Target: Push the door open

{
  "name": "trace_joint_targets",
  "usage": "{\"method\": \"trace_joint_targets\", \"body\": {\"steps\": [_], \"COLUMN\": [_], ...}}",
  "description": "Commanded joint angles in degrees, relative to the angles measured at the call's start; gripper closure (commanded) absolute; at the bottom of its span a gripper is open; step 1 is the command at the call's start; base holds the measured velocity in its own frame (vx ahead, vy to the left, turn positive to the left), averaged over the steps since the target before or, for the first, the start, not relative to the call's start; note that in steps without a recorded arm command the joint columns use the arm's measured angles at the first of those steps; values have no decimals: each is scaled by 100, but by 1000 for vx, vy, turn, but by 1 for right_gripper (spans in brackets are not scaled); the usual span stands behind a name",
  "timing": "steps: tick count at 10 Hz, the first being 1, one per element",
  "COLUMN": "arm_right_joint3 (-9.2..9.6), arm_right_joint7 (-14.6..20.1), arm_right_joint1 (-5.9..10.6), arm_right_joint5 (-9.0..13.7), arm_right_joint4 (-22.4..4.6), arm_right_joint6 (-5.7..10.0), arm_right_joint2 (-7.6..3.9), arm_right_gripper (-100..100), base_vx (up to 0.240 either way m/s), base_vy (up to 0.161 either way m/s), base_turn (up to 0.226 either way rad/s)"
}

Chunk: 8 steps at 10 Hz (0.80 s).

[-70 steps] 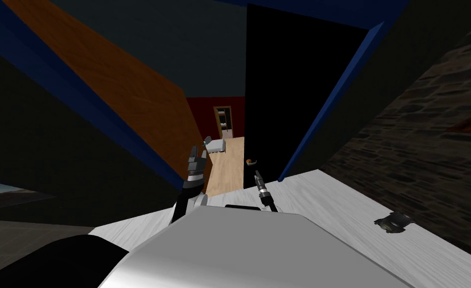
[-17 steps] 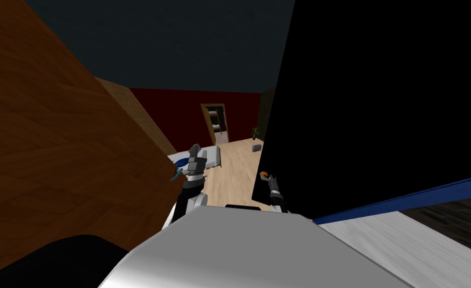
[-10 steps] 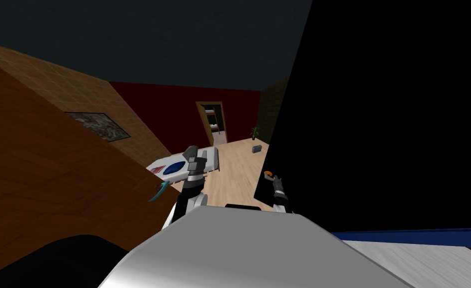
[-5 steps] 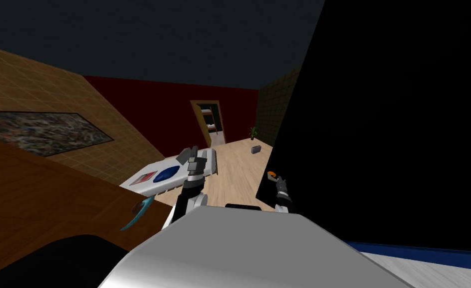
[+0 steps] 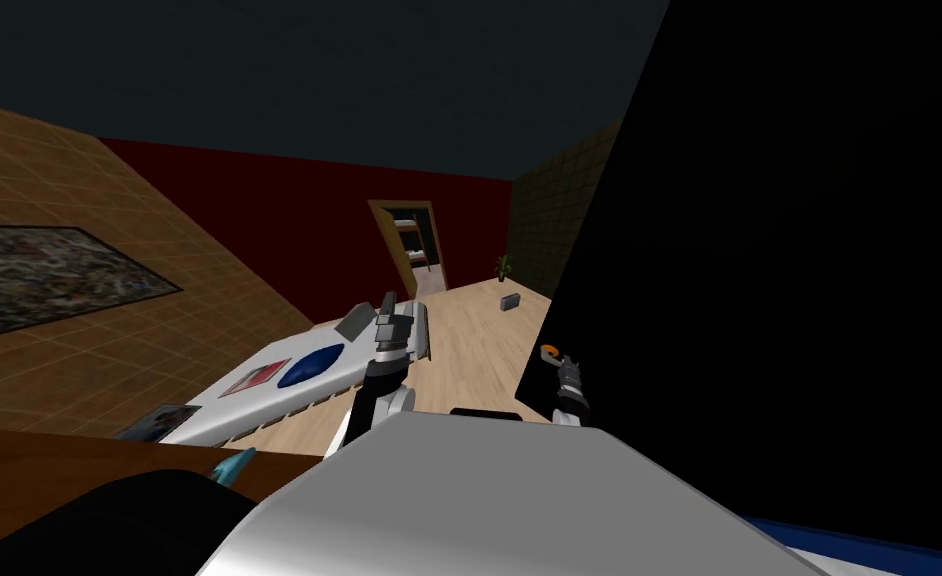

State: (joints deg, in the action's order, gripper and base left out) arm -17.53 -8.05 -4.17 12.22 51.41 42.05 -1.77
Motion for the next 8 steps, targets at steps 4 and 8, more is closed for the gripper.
{"method": "trace_joint_targets", "body": {"steps": [4, 8], "arm_right_joint3": [-220, -469], "arm_right_joint7": [-59, -119], "arm_right_joint1": [46, -16], "arm_right_joint5": [109, 247], "arm_right_joint4": [-17, -18], "arm_right_joint6": [57, 67], "arm_right_joint2": [154, -60], "arm_right_gripper": [100, 100], "base_vx": [174, 161], "base_vy": [52, 7], "base_turn": [-69, -51]}}
